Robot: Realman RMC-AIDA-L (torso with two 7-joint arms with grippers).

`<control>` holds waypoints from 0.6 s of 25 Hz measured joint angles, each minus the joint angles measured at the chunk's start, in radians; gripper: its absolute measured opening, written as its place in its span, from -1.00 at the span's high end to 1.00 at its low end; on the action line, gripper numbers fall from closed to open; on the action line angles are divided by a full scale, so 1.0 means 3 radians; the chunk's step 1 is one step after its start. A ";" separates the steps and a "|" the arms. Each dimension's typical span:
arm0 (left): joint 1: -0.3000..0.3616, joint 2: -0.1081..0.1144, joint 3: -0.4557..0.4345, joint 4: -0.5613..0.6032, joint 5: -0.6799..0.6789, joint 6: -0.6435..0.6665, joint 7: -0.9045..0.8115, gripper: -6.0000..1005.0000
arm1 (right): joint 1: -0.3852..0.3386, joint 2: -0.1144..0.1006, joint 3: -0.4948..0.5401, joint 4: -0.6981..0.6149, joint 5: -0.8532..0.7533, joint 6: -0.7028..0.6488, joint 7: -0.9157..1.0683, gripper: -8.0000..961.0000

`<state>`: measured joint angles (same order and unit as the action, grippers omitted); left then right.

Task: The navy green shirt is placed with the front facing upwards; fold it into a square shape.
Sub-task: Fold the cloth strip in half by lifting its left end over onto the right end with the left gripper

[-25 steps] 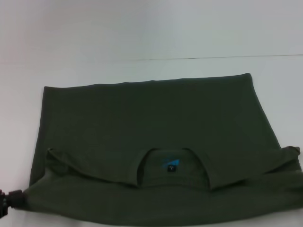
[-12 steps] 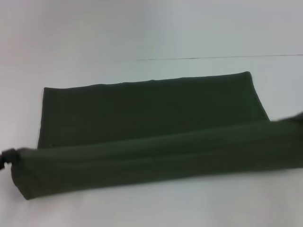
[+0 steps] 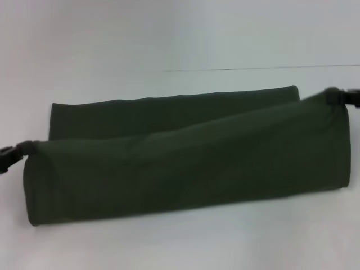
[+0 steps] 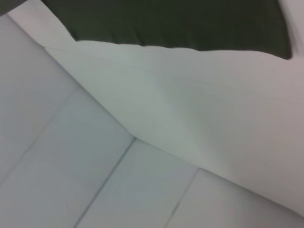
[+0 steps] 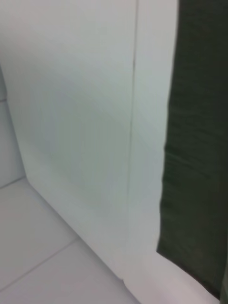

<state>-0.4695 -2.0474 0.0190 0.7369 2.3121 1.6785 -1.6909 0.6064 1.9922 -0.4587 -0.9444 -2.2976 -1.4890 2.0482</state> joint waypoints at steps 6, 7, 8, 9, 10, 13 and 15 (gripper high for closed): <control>-0.0219 -0.0090 0.0041 -0.0054 -0.0001 -0.0513 -0.0018 0.94 | 0.0233 -0.0088 -0.0299 0.0364 -0.0008 0.0556 0.0136 0.86; -0.0250 -0.0117 0.0041 -0.0054 -0.0005 -0.0613 -0.0018 0.94 | 0.0253 -0.0092 -0.0335 0.0421 -0.0009 0.0633 0.0149 0.86; -0.0274 -0.0134 0.0040 -0.0054 -0.0013 -0.0694 -0.0019 0.94 | 0.0270 -0.0086 -0.0360 0.0479 -0.0008 0.0738 0.0149 0.86; -0.0293 -0.0153 0.0041 -0.0054 -0.0022 -0.0775 -0.0019 0.94 | 0.0279 -0.0075 -0.0371 0.0518 -0.0003 0.0824 0.0139 0.86; -0.0323 -0.0172 0.0040 -0.0052 -0.0032 -0.0881 -0.0017 0.94 | 0.0283 -0.0060 -0.0375 0.0554 0.0006 0.0913 0.0117 0.86; -0.0400 -0.0221 0.0065 -0.0052 -0.0045 -0.1133 -0.0003 0.94 | 0.0301 -0.0013 -0.0389 0.0675 0.0051 0.1197 0.0025 0.86; -0.0451 -0.0249 0.0122 -0.0055 -0.0051 -0.1301 -0.0004 0.94 | 0.0339 0.0019 -0.0409 0.0795 0.0072 0.1392 -0.0046 0.86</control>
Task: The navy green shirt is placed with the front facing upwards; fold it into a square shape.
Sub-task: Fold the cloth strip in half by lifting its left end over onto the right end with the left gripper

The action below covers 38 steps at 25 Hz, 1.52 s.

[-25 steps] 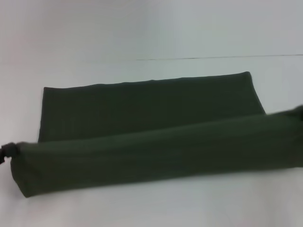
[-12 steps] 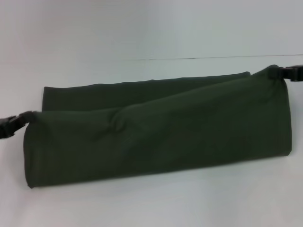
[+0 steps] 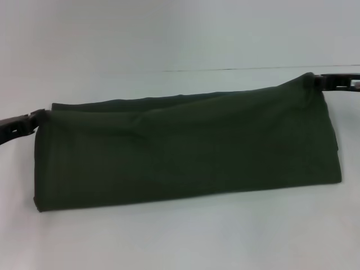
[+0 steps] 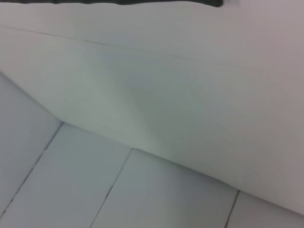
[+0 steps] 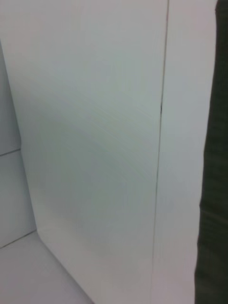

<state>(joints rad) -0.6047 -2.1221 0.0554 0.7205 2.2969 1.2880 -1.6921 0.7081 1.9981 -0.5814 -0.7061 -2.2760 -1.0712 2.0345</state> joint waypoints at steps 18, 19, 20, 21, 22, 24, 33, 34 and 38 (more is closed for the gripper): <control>-0.0279 -0.0119 0.0733 -0.0282 -0.0397 -0.1577 0.0038 0.94 | 0.0506 0.0175 -0.0048 0.0778 0.0052 0.1439 -0.0463 0.87; -0.0287 -0.0120 0.0757 -0.0298 -0.0413 -0.1633 0.0049 0.94 | 0.0525 0.0177 -0.0050 0.0813 0.0074 0.1475 -0.0486 0.87; -0.0296 -0.0122 0.0781 -0.0317 -0.0426 -0.1690 0.0060 0.94 | 0.0548 0.0179 -0.0050 0.0861 0.0104 0.1522 -0.0522 0.87; -0.0307 -0.0122 0.0795 -0.0333 -0.0430 -0.1732 0.0066 0.94 | 0.0565 0.0181 -0.0051 0.0899 0.0128 0.1562 -0.0554 0.87; -0.0319 -0.0122 0.0804 -0.0350 -0.0431 -0.1772 0.0074 0.94 | 0.0575 0.0184 -0.0051 0.0923 0.0148 0.1593 -0.0578 0.87; -0.0340 -0.0121 0.0823 -0.0390 -0.0434 -0.1854 0.0096 0.94 | 0.0592 0.0191 -0.0051 0.0961 0.0192 0.1661 -0.0631 0.87; -0.0405 -0.0121 0.0882 -0.0442 -0.0716 -0.2071 0.0280 0.95 | 0.0616 0.0190 -0.0051 0.1020 0.0390 0.1753 -0.0786 0.87; -0.0414 -0.0119 0.0909 -0.0453 -0.0745 -0.2113 0.0281 0.95 | 0.0621 0.0188 -0.0051 0.1021 0.0393 0.1756 -0.0787 0.87; -0.0456 -0.0110 0.0951 -0.0504 -0.0779 -0.2245 0.0282 0.87 | 0.0662 0.0185 -0.0051 0.1021 0.0398 0.1828 -0.0788 0.87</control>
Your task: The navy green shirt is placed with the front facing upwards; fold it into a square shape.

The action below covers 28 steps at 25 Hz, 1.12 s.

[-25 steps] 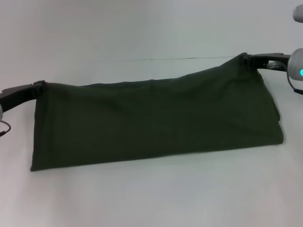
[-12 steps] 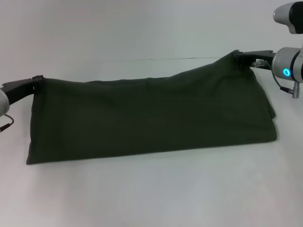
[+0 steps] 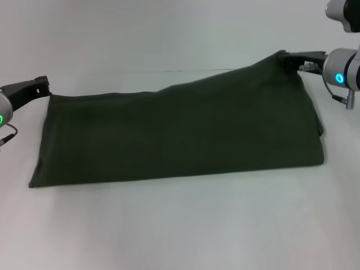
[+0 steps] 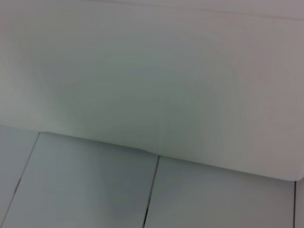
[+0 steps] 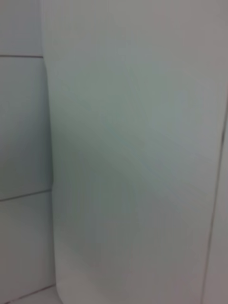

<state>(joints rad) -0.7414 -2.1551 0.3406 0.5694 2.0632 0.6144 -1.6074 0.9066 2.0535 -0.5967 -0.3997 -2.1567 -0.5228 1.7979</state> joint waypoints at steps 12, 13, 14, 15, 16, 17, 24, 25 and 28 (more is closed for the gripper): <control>-0.0118 0.0039 0.0014 -0.0227 0.0000 -0.0239 0.0013 0.59 | 0.0067 0.0090 -0.0082 0.0041 -0.0006 0.0312 -0.0098 0.73; -0.0116 0.0039 0.0009 -0.0223 0.0000 -0.0240 0.0012 0.55 | 0.0064 0.0098 -0.0114 0.0042 -0.0006 0.0342 -0.0097 0.68; -0.0115 0.0039 0.0001 -0.0217 -0.0001 -0.0240 0.0008 0.51 | 0.0057 0.0102 -0.0140 0.0043 -0.0006 0.0357 -0.0091 0.63; -0.0114 0.0039 -0.0005 -0.0212 -0.0002 -0.0238 0.0003 0.47 | 0.0049 0.0104 -0.0165 0.0043 -0.0005 0.0370 -0.0079 0.53; -0.0113 0.0040 -0.0009 -0.0211 -0.0005 -0.0237 -0.0005 0.43 | 0.0042 0.0104 -0.0177 0.0043 -0.0004 0.0371 -0.0069 0.43; -0.0111 0.0041 -0.0011 -0.0209 -0.0011 -0.0234 -0.0014 0.39 | 0.0034 0.0104 -0.0182 0.0040 -0.0003 0.0368 -0.0061 0.33; -0.0046 0.0037 0.0009 -0.0090 -0.0091 -0.0039 -0.0030 -0.03 | -0.0113 0.0120 -0.0190 -0.0196 0.0010 0.0005 0.0030 -0.24; -0.0031 0.0047 -0.0001 -0.0077 -0.0091 0.0070 -0.0036 -0.11 | -0.0149 0.0123 -0.0191 -0.0243 0.0029 -0.0095 0.0029 -0.32; 0.0039 0.0119 -0.0051 -0.0055 -0.0092 0.0482 -0.0096 -0.32 | -0.0311 0.0125 -0.0199 -0.0421 0.0152 -0.0450 -0.0006 -0.31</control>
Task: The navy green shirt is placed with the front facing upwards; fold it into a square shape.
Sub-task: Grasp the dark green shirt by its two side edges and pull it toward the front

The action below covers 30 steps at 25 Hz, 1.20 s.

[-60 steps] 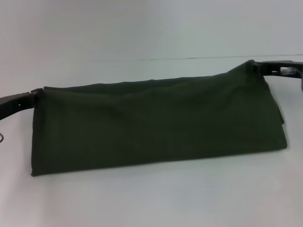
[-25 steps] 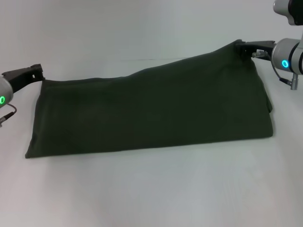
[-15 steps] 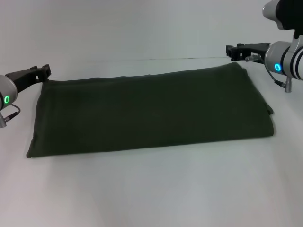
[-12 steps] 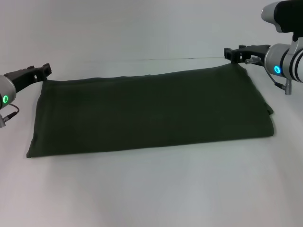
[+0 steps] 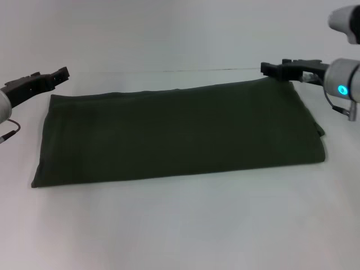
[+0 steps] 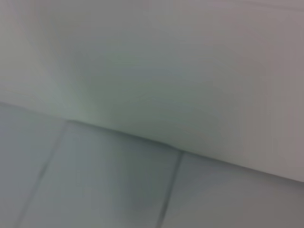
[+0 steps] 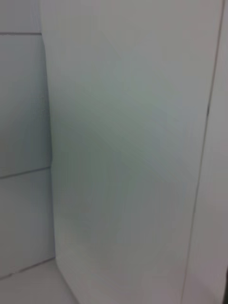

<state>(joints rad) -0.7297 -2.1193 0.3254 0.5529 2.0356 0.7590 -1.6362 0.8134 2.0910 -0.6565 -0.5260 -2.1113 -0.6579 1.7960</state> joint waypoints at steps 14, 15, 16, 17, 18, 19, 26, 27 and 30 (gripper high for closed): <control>0.0647 0.0045 -0.0019 0.0687 0.0033 0.1688 -0.0364 -0.51 | -0.0840 -0.0009 -0.0006 -0.0380 0.0885 -0.2601 -0.1584 -0.31; 0.0678 0.0039 -0.0018 0.0714 0.0034 0.1715 -0.0378 -0.51 | -0.0895 -0.0008 -0.0012 -0.0414 0.0856 -0.2820 -0.1676 -0.31; 0.0699 0.0034 -0.0016 0.0729 0.0036 0.1730 -0.0381 -0.51 | -0.0943 -0.0005 -0.0034 -0.0449 0.0820 -0.3028 -0.1761 -0.32; 0.0710 0.0032 -0.0016 0.0735 0.0046 0.1734 -0.0383 -0.51 | -0.0996 -0.0002 -0.0076 -0.0494 0.0790 -0.3202 -0.1820 -0.32; 0.0724 0.0030 -0.0014 0.0746 0.0069 0.1739 -0.0399 -0.51 | -0.1044 -0.0001 -0.0141 -0.0542 0.0772 -0.3342 -0.1861 -0.32; 0.0738 0.0028 -0.0011 0.0767 0.0121 0.1743 -0.0441 -0.51 | -0.1098 -0.0001 -0.0211 -0.0585 0.0756 -0.3471 -0.1891 -0.32; 0.0730 0.0025 0.0070 0.0998 0.0691 0.1820 -0.1064 -0.51 | -0.1279 -0.0001 -0.0492 -0.0719 0.0748 -0.3728 -0.1860 -0.32; 0.0730 0.0025 0.0070 0.0998 0.0691 0.1820 -0.1064 -0.51 | -0.1285 -0.0001 -0.0504 -0.0713 0.0744 -0.3724 -0.1860 -0.32; 0.0727 0.0029 0.0187 0.1137 0.0968 0.1923 -0.1417 -0.50 | -0.1281 0.0000 -0.0512 -0.0689 0.0738 -0.3708 -0.1860 -0.32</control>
<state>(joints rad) -0.5115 -2.1106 0.3816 0.8939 2.3260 1.3360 -2.0613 0.4291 2.0908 -0.8101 -0.7326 -1.8899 -1.7703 1.2380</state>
